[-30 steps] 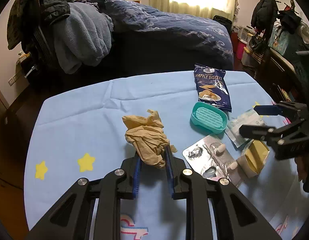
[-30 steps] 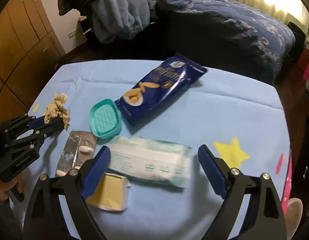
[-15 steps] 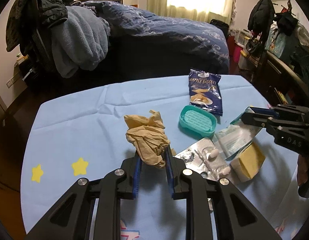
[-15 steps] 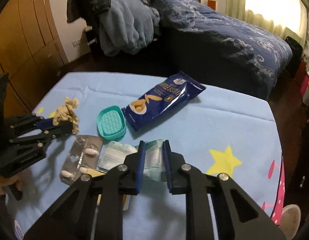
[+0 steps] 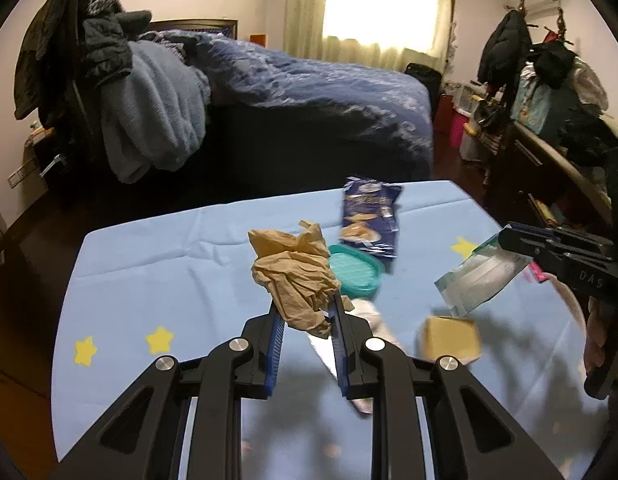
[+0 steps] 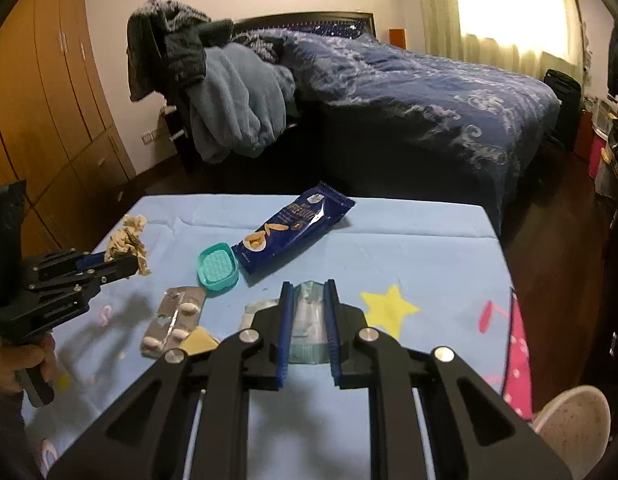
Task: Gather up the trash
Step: 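Carry the tan paper and wipe packet over the wastebasket and open both grippers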
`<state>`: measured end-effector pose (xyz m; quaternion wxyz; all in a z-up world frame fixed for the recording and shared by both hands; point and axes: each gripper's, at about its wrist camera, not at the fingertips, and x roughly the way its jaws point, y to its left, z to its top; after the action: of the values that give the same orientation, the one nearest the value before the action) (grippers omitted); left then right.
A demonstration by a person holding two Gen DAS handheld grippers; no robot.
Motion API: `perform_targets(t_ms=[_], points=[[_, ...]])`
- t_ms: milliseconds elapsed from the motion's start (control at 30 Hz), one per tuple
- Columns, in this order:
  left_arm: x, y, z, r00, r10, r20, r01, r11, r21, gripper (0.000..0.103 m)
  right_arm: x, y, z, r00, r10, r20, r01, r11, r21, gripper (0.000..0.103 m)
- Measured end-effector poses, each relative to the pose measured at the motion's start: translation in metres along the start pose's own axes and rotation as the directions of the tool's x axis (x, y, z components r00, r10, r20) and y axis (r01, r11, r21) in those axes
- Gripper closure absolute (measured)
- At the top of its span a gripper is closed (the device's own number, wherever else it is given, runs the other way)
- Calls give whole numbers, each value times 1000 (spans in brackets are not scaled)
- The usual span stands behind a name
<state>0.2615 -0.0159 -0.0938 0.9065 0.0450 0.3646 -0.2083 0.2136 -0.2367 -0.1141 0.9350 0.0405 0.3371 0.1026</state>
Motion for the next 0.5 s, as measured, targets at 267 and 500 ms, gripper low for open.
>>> perform_targets(t_ms=[267, 500], points=[[-17, -75, 4, 994, -107, 24, 104, 989, 101, 81, -69, -29, -28, 998, 12, 65, -17, 997, 81, 86], [-4, -184, 10, 962, -272, -26, 271, 935, 229, 81, -149, -84, -70, 981, -141, 131, 118, 978, 171, 86]])
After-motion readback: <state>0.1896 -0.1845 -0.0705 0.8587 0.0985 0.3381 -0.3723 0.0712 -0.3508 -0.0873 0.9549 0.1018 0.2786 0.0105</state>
